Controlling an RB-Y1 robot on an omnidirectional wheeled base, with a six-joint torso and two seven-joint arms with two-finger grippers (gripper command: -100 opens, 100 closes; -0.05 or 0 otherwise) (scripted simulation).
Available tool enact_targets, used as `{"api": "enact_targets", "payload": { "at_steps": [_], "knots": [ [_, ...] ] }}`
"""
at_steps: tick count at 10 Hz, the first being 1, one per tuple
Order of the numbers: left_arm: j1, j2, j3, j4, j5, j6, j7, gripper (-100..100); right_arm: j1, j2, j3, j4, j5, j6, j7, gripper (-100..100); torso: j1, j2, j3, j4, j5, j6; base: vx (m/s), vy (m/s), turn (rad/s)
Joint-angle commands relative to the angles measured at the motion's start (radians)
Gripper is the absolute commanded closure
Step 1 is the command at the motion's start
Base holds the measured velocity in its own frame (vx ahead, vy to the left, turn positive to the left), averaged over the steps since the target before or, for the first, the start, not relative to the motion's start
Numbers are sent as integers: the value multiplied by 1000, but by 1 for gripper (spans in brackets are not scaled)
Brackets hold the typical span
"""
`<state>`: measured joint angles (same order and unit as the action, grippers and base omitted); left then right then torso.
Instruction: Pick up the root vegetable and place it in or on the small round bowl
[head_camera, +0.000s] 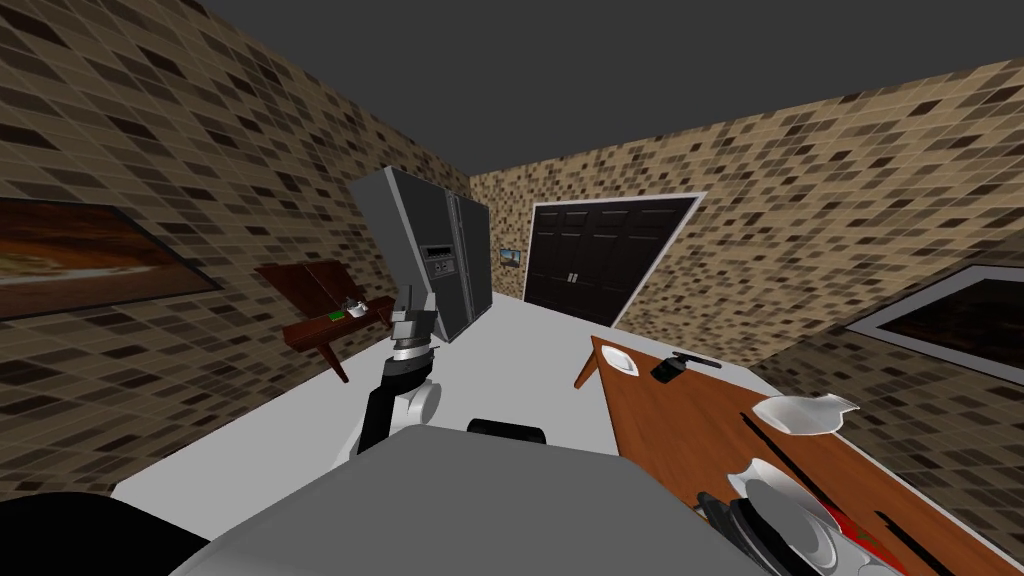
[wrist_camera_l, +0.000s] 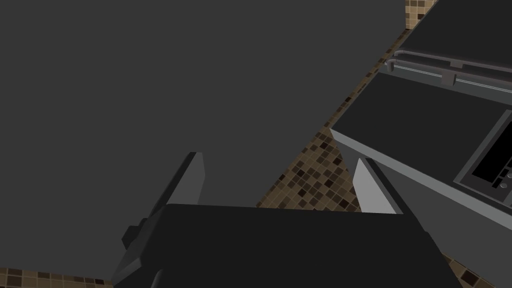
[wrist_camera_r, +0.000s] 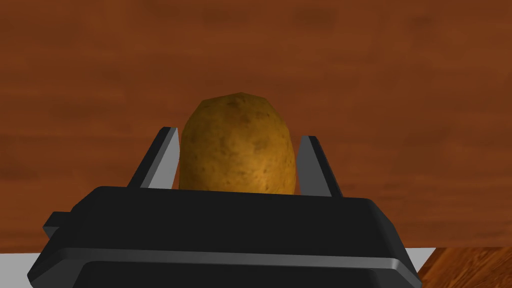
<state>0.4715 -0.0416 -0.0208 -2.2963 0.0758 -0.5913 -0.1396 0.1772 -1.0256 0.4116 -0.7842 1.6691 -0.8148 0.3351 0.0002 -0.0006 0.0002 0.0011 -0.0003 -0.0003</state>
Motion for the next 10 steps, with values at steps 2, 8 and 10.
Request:
{"api": "enact_targets", "payload": {
  "at_steps": [2, 8, 10],
  "knots": [
    [0, 0, 0, 0, 0, 0, 0, 0, -1, -1, -1, 0, 0, 0, -1, 100, 0, 0, 0, 0, -1, 0, 0, 0, 0],
    [0, 0, 0, 0, 0, 0, 0, 0, -10, -55, -21, -43, 0, -53, -16, 100, 3, 0, 0, 0, 1, 0, -5, 23, -27],
    [0, 0, 0, 0, 0, 0, 0, 0, -8, -43, -18, -30, -3, -41, -6, 0, 2, 0, 0, 0, 0, 1, -2, 10, -7]
  ]
}}
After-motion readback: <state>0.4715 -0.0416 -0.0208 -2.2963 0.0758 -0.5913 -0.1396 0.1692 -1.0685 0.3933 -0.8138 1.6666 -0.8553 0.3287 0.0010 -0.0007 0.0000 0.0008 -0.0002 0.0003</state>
